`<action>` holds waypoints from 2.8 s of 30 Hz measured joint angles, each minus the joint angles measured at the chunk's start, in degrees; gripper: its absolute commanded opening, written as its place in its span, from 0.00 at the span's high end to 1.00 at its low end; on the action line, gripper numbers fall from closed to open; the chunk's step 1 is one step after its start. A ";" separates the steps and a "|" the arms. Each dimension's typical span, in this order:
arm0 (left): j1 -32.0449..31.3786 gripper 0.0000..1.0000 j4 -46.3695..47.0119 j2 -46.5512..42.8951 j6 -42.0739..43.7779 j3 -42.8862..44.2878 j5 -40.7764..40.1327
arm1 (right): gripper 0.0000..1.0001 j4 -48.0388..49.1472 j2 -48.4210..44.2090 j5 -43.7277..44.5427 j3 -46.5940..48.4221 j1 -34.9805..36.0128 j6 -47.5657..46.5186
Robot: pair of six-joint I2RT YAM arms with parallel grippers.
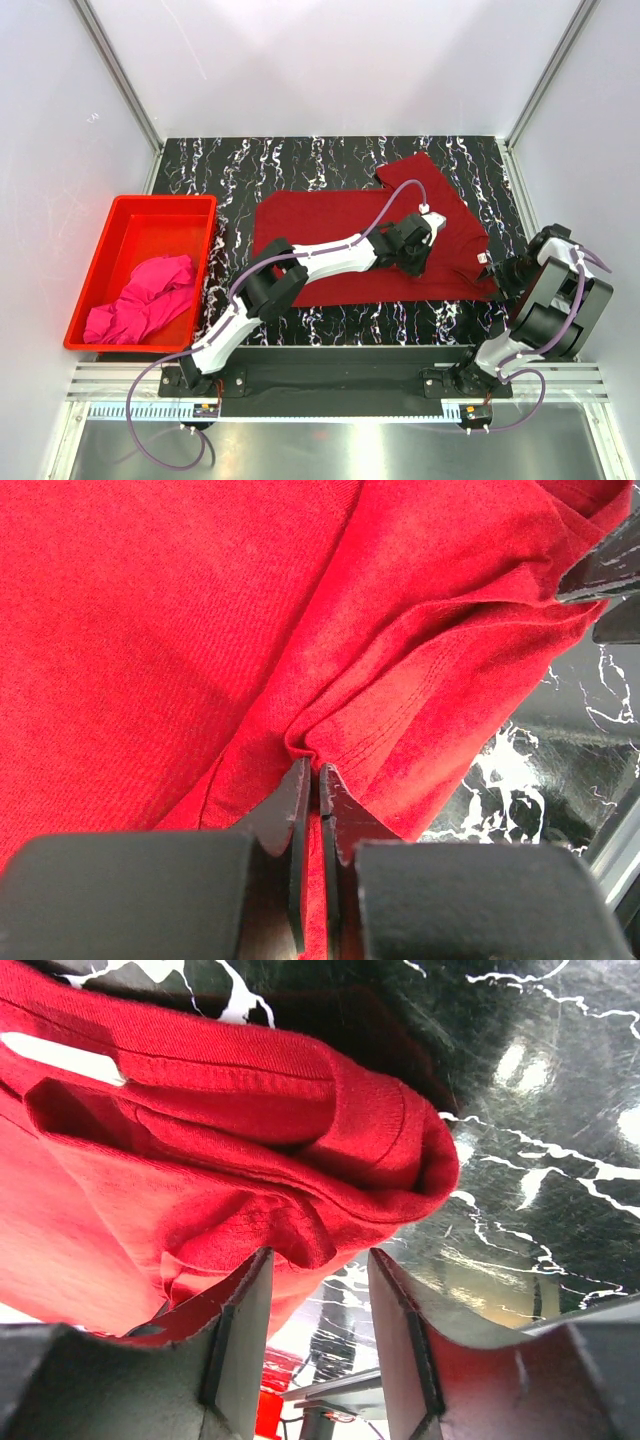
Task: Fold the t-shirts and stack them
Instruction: Fold the tshirt
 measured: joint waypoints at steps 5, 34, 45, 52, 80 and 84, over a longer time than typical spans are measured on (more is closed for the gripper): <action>0.00 1.00 0.00 0.00 -0.02 0.00 0.37 | 0.55 1.09 1.09 0.02 0.02 0.00 0.20; 6.12 1.00 1.86 -3.80 0.87 0.24 -0.66 | 0.97 2.69 8.17 -8.72 14.27 1.75 5.60; 8.31 1.00 2.40 -3.78 0.87 0.98 -1.73 | 0.96 5.33 17.25 -10.45 21.66 7.15 5.11; 9.16 0.97 3.50 -3.28 0.85 2.14 -1.86 | 0.91 6.16 20.41 -12.04 24.83 7.23 4.74; 11.15 0.84 3.43 0.44 -0.61 2.67 -3.30 | 0.81 9.68 31.58 -16.44 36.28 10.69 4.94; 11.50 0.49 2.36 1.73 -0.90 4.42 -4.39 | 0.69 8.48 31.87 -16.17 37.20 10.84 4.50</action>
